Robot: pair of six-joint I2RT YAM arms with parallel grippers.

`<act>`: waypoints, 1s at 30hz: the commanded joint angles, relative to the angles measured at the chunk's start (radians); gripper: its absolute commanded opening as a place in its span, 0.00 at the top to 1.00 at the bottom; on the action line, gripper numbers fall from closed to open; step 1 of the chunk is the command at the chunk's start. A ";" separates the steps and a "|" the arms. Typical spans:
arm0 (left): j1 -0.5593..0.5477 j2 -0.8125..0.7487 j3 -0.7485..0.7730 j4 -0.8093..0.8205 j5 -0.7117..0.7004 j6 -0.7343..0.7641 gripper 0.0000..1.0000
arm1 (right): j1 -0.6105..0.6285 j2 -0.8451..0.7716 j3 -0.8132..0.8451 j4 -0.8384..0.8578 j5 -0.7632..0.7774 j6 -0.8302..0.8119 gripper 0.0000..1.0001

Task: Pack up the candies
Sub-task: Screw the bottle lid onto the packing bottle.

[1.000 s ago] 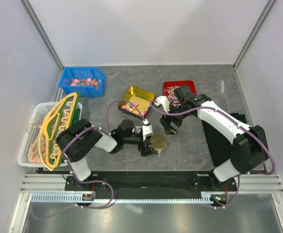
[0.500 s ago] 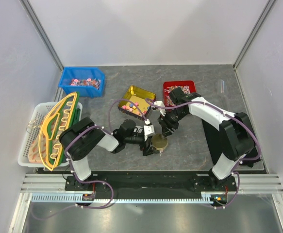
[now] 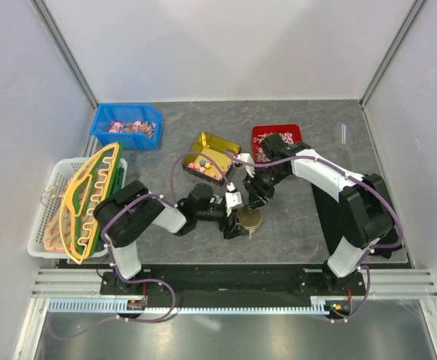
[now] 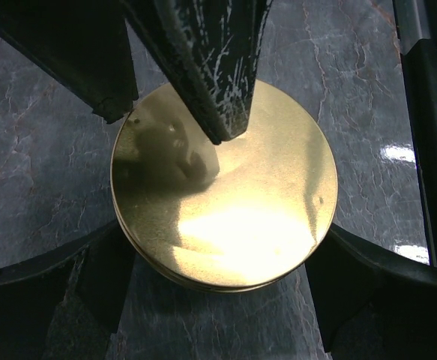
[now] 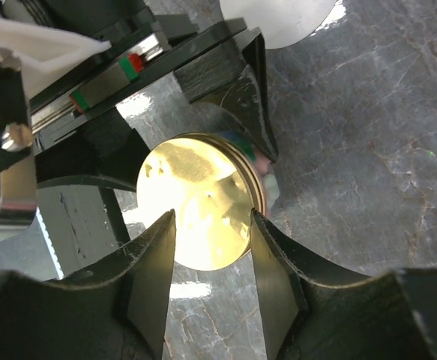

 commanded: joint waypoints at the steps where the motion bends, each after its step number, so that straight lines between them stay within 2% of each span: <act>1: -0.009 0.022 0.017 -0.044 -0.019 0.035 0.09 | 0.008 -0.012 -0.009 0.057 0.007 0.009 0.50; 5: -0.012 0.022 0.018 -0.044 -0.009 0.038 0.09 | 0.009 -0.009 -0.006 0.068 0.030 0.019 0.54; 15: -0.012 0.025 0.027 -0.061 -0.011 0.039 0.12 | 0.012 0.010 -0.030 0.057 0.053 0.017 0.55; 19: -0.011 0.027 0.032 -0.070 -0.009 0.039 0.14 | 0.012 0.020 -0.043 0.052 0.050 0.022 0.60; 27: -0.012 0.030 0.038 -0.076 -0.016 0.038 0.15 | 0.012 -0.026 -0.075 0.037 0.076 0.028 0.66; 30: -0.011 0.030 0.044 -0.088 -0.014 0.036 0.19 | 0.012 -0.039 -0.089 0.034 0.086 0.032 0.66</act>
